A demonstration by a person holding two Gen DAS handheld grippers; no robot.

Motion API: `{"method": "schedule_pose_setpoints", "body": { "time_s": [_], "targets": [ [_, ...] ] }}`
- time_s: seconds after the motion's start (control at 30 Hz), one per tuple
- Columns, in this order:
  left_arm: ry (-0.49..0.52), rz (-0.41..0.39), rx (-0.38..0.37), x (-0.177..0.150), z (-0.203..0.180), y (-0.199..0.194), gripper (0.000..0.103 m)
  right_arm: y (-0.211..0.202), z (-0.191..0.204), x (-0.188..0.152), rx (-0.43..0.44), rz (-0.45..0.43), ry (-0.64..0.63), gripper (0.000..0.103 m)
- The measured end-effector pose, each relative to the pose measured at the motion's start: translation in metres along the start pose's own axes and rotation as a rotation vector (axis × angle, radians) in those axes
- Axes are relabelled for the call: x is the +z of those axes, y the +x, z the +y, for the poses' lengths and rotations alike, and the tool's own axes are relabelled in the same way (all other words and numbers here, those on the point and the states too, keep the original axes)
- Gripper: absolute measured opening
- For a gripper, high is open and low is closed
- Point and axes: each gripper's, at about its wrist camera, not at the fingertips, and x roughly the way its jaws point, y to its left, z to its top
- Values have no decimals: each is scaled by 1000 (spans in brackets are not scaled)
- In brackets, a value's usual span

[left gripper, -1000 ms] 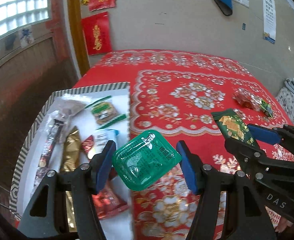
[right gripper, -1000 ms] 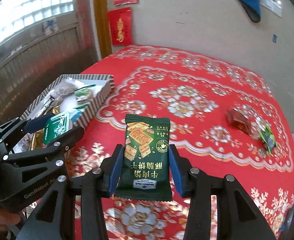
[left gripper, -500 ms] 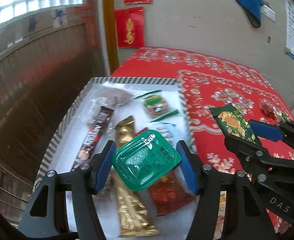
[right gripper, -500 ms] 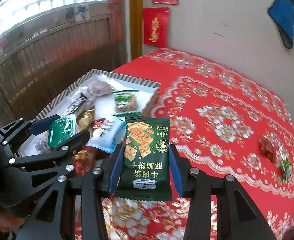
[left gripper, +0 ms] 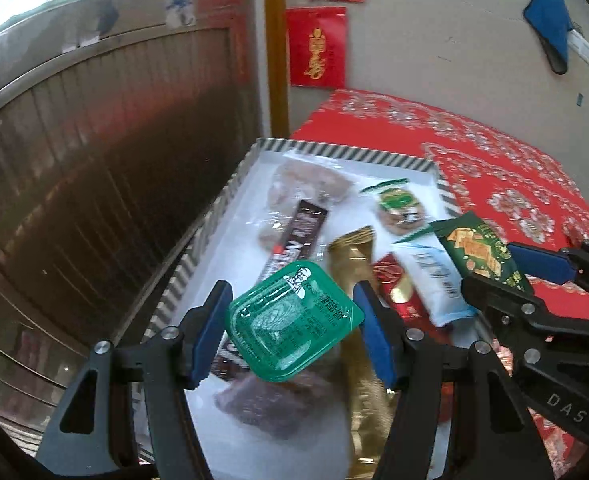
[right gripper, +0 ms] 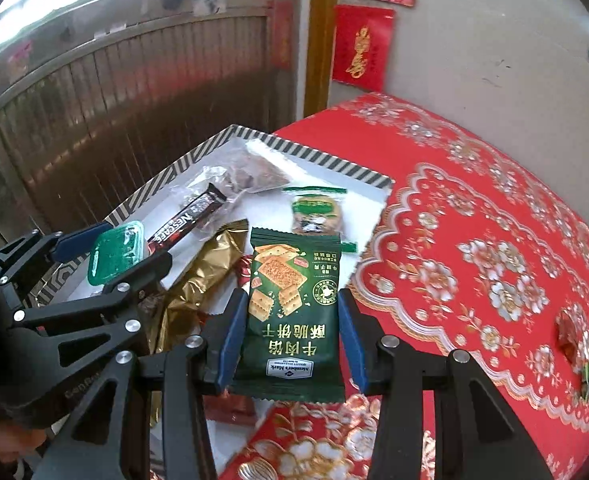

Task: Organize snacks
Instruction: 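Carry the green tin with the left tool while the right tool carries the cracker packet into the box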

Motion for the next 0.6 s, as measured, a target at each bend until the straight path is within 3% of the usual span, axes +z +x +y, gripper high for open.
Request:
{"method": "schedule_pose_setpoints", "body": {
  "time_s": [0.6],
  "targets": [
    [-14, 37, 56, -4, 16, 24, 64, 29, 10, 4, 42, 51, -9, 45]
  ]
}}
